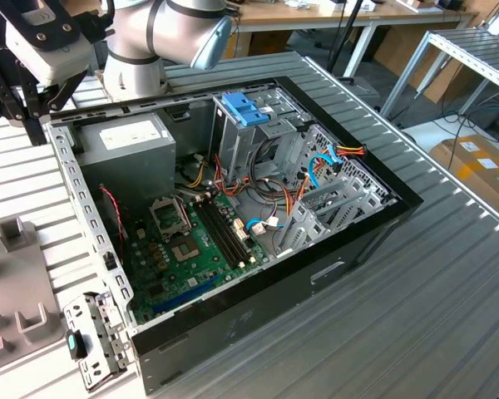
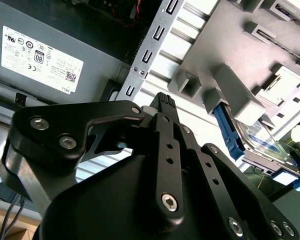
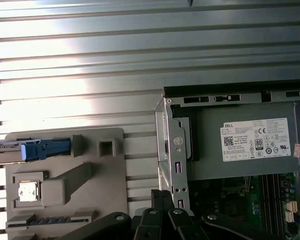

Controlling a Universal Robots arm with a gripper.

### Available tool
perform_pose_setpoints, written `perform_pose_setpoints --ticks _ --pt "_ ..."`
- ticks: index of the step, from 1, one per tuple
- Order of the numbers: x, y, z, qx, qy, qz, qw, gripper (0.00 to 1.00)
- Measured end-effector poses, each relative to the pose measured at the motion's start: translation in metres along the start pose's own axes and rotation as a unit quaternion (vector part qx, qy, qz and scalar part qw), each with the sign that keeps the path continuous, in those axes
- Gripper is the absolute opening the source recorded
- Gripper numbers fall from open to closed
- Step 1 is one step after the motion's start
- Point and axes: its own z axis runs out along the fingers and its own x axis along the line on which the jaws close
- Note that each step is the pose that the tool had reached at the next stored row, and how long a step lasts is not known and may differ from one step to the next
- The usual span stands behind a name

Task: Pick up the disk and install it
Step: 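Reach for the disk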

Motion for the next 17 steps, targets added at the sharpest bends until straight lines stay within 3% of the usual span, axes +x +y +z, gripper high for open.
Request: perform_pose_setpoints --ticks 17 --pt "0.0047 -0.0004 -0.0002 0.0000 0.0000 0.000 1.00000 0.11"
